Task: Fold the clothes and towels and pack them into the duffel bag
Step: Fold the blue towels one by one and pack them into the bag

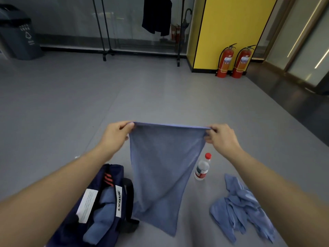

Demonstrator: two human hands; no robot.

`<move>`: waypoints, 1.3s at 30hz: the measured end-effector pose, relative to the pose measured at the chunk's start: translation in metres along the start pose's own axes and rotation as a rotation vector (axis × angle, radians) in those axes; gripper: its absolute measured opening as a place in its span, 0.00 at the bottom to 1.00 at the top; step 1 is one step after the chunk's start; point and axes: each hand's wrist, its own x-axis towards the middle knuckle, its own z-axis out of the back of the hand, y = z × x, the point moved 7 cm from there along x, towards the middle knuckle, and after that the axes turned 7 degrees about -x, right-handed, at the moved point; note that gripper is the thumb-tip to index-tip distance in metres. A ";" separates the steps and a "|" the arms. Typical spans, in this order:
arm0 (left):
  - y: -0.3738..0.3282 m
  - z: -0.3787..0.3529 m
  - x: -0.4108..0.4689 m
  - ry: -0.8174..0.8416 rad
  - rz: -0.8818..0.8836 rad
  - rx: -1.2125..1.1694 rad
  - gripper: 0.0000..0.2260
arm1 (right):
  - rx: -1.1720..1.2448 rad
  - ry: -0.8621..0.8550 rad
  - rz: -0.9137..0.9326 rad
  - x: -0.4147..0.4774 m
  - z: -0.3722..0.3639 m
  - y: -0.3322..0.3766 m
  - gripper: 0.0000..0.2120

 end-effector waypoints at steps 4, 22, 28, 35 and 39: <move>-0.050 0.017 0.024 -0.001 -0.154 0.003 0.09 | -0.055 -0.165 0.178 0.013 0.039 0.042 0.12; 0.121 0.009 -0.126 0.268 0.002 0.465 0.10 | -0.402 0.110 0.404 -0.129 -0.064 -0.099 0.18; 0.251 -0.022 -0.164 0.385 0.127 0.656 0.10 | -0.418 0.271 0.362 -0.164 -0.180 -0.203 0.17; 0.384 -0.054 -0.231 0.542 0.246 0.785 0.14 | -0.599 0.726 0.341 -0.243 -0.290 -0.283 0.17; 0.419 -0.053 -0.265 0.659 0.254 0.928 0.15 | -0.701 0.834 0.374 -0.281 -0.307 -0.313 0.17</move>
